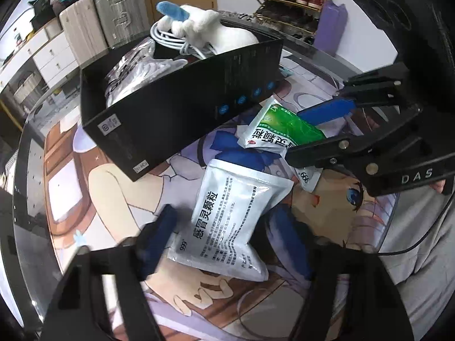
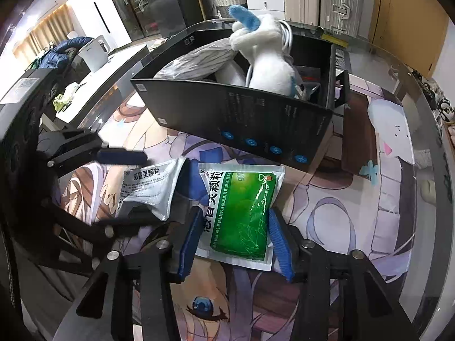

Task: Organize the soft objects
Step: 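Grasp the green-labelled sachet with the right tool while the left grasps the white sachet, then lift both sachets and carry them over the black box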

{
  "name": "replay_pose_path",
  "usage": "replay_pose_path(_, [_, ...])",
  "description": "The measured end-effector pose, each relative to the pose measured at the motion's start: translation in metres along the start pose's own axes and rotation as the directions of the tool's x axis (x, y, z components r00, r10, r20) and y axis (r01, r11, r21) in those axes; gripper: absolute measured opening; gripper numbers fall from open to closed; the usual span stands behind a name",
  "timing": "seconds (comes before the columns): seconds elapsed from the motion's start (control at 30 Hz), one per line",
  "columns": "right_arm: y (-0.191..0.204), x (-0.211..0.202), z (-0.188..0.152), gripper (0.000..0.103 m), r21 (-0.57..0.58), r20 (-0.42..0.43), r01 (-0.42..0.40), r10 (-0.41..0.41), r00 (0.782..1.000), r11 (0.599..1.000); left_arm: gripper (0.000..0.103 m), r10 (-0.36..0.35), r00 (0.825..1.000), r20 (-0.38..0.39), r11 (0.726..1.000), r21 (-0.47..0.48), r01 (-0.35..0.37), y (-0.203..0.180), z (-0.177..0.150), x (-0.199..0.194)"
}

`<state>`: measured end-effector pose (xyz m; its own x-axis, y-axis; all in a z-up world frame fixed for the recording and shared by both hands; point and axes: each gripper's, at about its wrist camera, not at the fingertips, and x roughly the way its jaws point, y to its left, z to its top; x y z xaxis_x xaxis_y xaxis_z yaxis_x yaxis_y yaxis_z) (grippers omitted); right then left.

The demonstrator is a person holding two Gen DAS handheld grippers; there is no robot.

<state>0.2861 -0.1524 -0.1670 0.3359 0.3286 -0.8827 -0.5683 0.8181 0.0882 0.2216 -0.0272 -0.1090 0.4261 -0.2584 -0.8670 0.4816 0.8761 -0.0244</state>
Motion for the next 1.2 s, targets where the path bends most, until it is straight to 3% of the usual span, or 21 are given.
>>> replay_pose_path(0.07, [0.001,0.001,0.001,0.056,0.002,0.008,0.014,-0.014,1.0,1.0,0.046,0.018,1.0,-0.006,0.999,-0.026,-0.018,0.002,0.001,0.0])
replay_pose_path(0.23, [0.008,0.008,0.002,0.064,-0.013,0.003,0.042,-0.042,0.999,0.999,0.045,0.077,0.997,-0.002,0.991,-0.106,-0.077,0.018,-0.009,-0.008])
replay_pose_path(0.33, [0.014,0.011,0.002,0.064,-0.036,0.004,0.061,-0.061,0.998,0.997,0.044,0.096,0.995,0.002,0.986,-0.135,-0.095,0.026,-0.013,-0.011])
replay_pose_path(0.37, [0.015,0.01,0.002,0.061,-0.039,0.003,0.06,-0.06,0.998,0.997,0.044,0.099,0.995,0.007,0.985,-0.145,-0.097,0.029,-0.013,-0.013])
replay_pose_path(0.43, [0.018,0.009,0.002,0.044,-0.05,0.007,0.052,-0.051,0.999,0.997,0.044,0.094,0.995,0.023,0.984,-0.155,-0.089,0.032,-0.012,-0.018])
replay_pose_path(0.77, [0.027,0.003,0.002,0.038,-0.089,0.009,0.053,-0.053,0.999,0.995,0.042,0.076,0.996,0.038,0.981,-0.181,-0.068,0.034,-0.009,-0.031])
replay_pose_path(0.83, [0.028,0.004,0.002,0.038,-0.09,0.006,0.049,-0.049,0.999,0.995,0.055,0.085,0.996,0.036,0.979,-0.191,-0.077,0.033,-0.007,-0.029])
replay_pose_path(0.87, [0.027,0.004,0.002,0.038,-0.09,0.005,0.048,-0.048,0.999,0.995,0.072,0.097,0.995,0.03,0.977,-0.193,-0.089,0.031,-0.005,-0.027])
replay_pose_path(0.9, [0.027,0.004,0.001,0.038,-0.091,0.005,0.047,-0.047,0.999,0.995,0.075,0.111,0.993,0.033,0.976,-0.192,-0.103,0.03,-0.006,-0.026])
replay_pose_path(1.1, [0.026,0.004,0.001,0.038,-0.088,0.007,0.045,-0.045,0.999,0.995,0.076,0.092,0.996,0.012,0.986,-0.143,-0.089,0.019,-0.005,-0.017])
replay_pose_path(1.2, [0.025,0.003,0.001,0.038,-0.086,0.01,0.042,-0.041,0.999,0.995,0.071,0.082,0.997,-0.01,0.983,-0.161,-0.082,0.022,-0.004,-0.011])
